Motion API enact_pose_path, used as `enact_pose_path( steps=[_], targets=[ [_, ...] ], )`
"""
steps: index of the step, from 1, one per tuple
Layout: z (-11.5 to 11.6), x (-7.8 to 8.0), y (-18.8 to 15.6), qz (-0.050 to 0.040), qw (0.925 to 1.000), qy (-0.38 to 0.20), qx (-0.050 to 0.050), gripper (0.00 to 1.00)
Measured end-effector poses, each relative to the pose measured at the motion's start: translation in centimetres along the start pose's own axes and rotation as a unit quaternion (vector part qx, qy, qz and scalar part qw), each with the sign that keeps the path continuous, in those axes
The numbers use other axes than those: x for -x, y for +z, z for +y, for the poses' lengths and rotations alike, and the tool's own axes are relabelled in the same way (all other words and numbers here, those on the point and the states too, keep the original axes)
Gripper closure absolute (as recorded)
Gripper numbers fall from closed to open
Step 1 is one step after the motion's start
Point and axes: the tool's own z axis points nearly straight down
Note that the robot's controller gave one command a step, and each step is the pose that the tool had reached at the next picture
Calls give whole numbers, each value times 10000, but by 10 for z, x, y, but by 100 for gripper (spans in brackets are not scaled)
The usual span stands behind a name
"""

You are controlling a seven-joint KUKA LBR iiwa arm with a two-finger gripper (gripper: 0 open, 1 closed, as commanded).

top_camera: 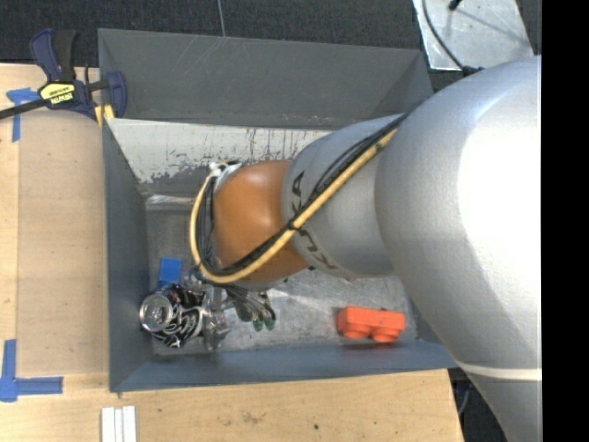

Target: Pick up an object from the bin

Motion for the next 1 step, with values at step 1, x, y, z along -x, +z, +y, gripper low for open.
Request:
enact_pose_path(
  steps=[1],
  targets=[
    [7, 9, 0, 17, 9992, -407, -11, 100]
  ],
)
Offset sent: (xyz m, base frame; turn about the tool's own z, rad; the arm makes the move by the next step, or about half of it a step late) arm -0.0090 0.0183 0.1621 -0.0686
